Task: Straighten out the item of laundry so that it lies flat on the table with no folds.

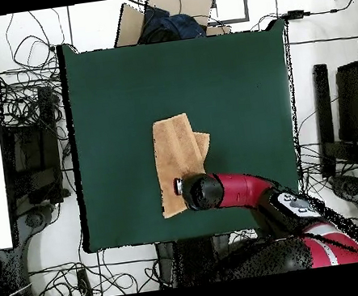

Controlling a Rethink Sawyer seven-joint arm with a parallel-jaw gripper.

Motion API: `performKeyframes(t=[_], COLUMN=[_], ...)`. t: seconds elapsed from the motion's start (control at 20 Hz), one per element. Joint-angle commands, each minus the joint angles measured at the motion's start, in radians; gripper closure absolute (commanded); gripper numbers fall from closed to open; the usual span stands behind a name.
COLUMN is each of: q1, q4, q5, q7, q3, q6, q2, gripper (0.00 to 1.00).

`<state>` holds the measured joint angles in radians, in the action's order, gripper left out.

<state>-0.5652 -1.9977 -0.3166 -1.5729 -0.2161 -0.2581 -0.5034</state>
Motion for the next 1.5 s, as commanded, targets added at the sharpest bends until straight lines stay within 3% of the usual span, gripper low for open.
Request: performKeyframes(t=[0.05, 0.25, 0.55, 0.85, 1.1, 1.25, 1.5], q1=[0.030, 0.037, 0.003, 0.039, 0.043, 0.044, 0.011], q4=[-0.141, -0.167, -0.192, -0.186, -0.101, -0.077, 0.038], q5=[0.068, 0.113, 0.132, 0.124, 0.119, 0.110, 0.079], q7=[-0.140, -0.118, -0.108, -0.127, -0.061, -0.056, 0.022], q3=[-0.094, -0.101, -0.129, -0.095, -0.091, -0.088, -0.115], q6=[-0.082, -0.172, -0.145, -0.111, -0.227, -0.232, -0.292], q2=[-0.287, -0.374, -0.365, -0.381, -0.404, -0.392, -0.306], gripper=[1.00, 1.00, 1.00, 1.00, 1.00, 1.00, 1.00])
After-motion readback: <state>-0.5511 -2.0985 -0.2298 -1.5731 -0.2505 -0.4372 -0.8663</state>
